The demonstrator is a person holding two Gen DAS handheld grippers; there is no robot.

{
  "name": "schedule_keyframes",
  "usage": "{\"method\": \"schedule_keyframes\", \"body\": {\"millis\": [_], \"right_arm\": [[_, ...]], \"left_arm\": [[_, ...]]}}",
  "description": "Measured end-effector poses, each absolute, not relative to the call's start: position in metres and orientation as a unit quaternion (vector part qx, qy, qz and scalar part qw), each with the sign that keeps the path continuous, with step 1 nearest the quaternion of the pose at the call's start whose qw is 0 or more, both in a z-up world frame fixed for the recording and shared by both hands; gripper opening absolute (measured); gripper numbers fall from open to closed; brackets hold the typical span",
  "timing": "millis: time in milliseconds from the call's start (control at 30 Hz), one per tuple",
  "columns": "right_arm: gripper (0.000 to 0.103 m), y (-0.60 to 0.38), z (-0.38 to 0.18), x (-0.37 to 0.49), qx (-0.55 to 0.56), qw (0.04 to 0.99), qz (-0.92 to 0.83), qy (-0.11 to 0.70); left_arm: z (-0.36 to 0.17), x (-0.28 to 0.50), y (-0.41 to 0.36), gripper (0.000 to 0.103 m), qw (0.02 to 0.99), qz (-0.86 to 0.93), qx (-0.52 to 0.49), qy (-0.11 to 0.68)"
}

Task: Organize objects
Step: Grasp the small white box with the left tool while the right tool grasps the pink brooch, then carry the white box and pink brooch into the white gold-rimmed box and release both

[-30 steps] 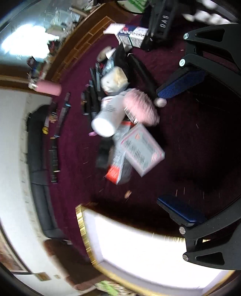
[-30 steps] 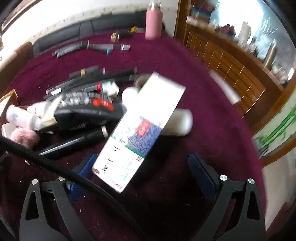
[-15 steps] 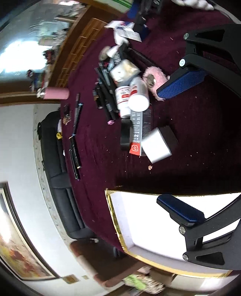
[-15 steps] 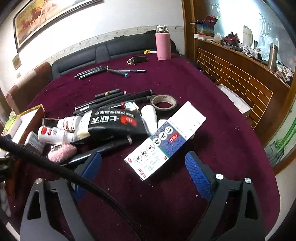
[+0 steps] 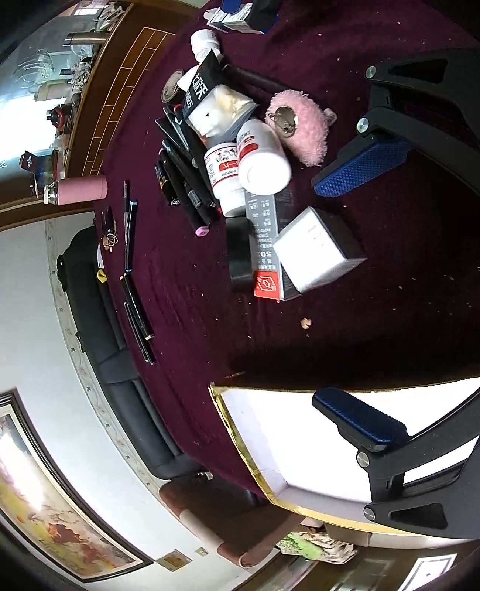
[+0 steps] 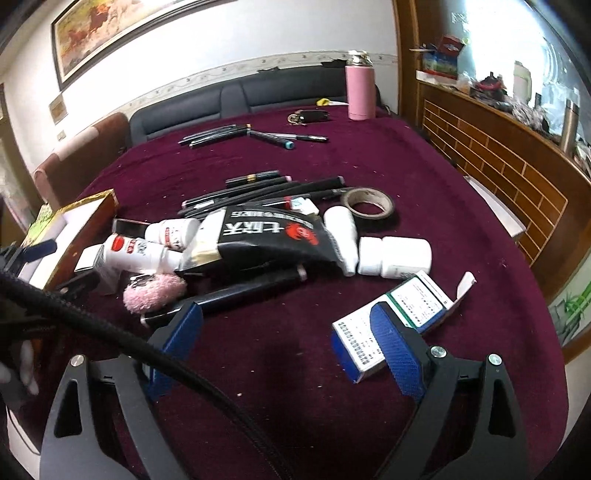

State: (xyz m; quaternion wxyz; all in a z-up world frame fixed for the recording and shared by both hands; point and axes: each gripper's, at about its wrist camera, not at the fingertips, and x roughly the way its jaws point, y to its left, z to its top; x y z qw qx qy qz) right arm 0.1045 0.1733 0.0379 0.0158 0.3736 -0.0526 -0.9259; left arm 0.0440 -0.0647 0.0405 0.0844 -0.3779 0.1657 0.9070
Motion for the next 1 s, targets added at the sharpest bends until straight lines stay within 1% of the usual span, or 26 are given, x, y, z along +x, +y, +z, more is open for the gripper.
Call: {"method": "schedule_keyframes", "body": {"millis": [167,200,267,300,333,367,500,667,833,933,967,1000], "right_arm": [[0.093,0.168,0.039,0.106,0.371,0.024,-0.927,-0.046],[0.093,0.167,0.039,0.106,0.373,0.025,-0.926,-0.045],[0.093,0.164,0.040,0.106,0.375,0.031,-0.925,-0.043],[0.093,0.163,0.041,0.106,0.376,0.037,-0.925,-0.043],[0.093,0.162,0.042,0.106,0.378,0.044,-0.924,-0.045],[0.093,0.159,0.044,0.105,0.379,0.053,-0.923,-0.046],[0.093,0.144,0.050,0.101,0.386,0.100,-0.916,-0.037],[0.093,0.112,0.049,0.086,0.403,0.137,-0.905,-0.011],[0.090,0.085,0.038,0.069,0.424,0.146,-0.894,0.014],[0.080,0.072,0.029,0.057,0.440,0.134,-0.888,0.031],[0.075,0.068,0.024,0.052,0.448,0.127,-0.884,0.038],[0.067,0.067,0.021,0.049,0.453,0.122,-0.882,0.042]], "left_arm": [[0.038,0.038,-0.059,0.101,0.092,0.908,-0.381,0.150],[0.037,0.037,-0.058,0.100,0.093,0.908,-0.381,0.148],[0.034,0.033,-0.057,0.086,0.096,0.904,-0.392,0.140],[0.030,0.030,-0.058,0.056,0.105,0.898,-0.407,0.127],[0.026,0.027,-0.059,0.038,0.116,0.889,-0.428,0.112],[0.021,0.024,-0.064,0.039,0.123,0.882,-0.446,0.087],[0.024,0.031,-0.079,0.039,0.136,0.887,-0.441,0.034],[0.044,0.057,-0.101,0.039,0.145,0.897,-0.418,-0.023],[0.061,0.079,-0.118,0.039,0.162,0.901,-0.400,-0.048],[0.067,0.089,-0.125,0.039,0.168,0.903,-0.392,-0.052],[0.068,0.090,-0.126,0.039,0.168,0.904,-0.390,-0.051],[0.069,0.092,-0.129,0.039,0.168,0.905,-0.388,-0.052]]}}
